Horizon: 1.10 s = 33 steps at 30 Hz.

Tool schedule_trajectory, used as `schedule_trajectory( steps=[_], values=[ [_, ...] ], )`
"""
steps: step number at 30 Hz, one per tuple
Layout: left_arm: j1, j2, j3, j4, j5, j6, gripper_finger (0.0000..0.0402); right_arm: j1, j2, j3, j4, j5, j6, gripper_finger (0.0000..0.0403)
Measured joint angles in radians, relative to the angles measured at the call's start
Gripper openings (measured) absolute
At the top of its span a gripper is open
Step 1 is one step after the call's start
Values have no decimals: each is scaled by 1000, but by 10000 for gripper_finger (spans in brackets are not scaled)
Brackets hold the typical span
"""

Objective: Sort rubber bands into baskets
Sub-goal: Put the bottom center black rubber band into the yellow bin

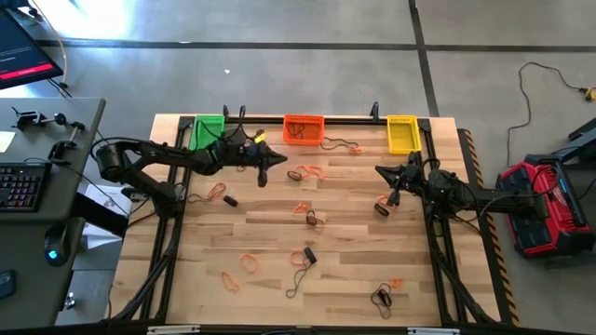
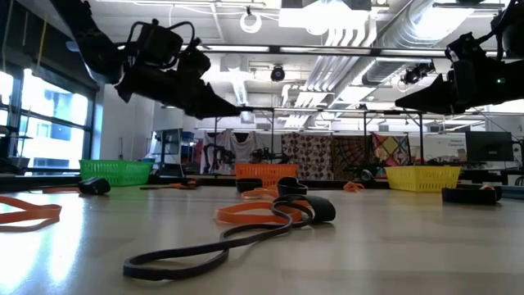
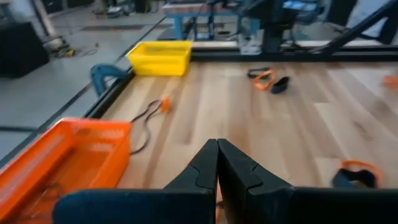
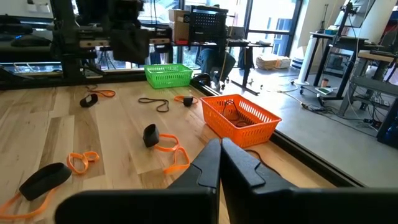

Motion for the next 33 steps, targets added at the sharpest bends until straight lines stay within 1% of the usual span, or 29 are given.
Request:
schedule_trajectory(
  steps=[9, 15, 17, 22, 24, 27, 33],
  values=[
    [-96, 0, 0, 6, -14, 10, 0, 0, 0, 0, 0, 0, 0, 0],
    [-142, 1, 0, 2, 15, 35, 0, 0, 0, 0, 0, 0, 0, 0],
    [-155, 1, 0, 1, 44, 49, 0, 0, 0, 0, 0, 0, 0, 0],
    [-190, 1, 0, 0, 162, 58, 0, 0, 0, 0, 0, 0, 1, 0],
    [-205, 1, 0, -10, 183, 54, 0, 0, 0, 0, 0, -2, 41, 0],
    [-228, 1, 0, -26, 183, 51, 0, 0, 0, 0, 2, -4, 118, 0],
    [-265, 1, 0, -20, 182, 38, 0, 0, 1, 0, 62, -21, 164, 0]
  ],
)
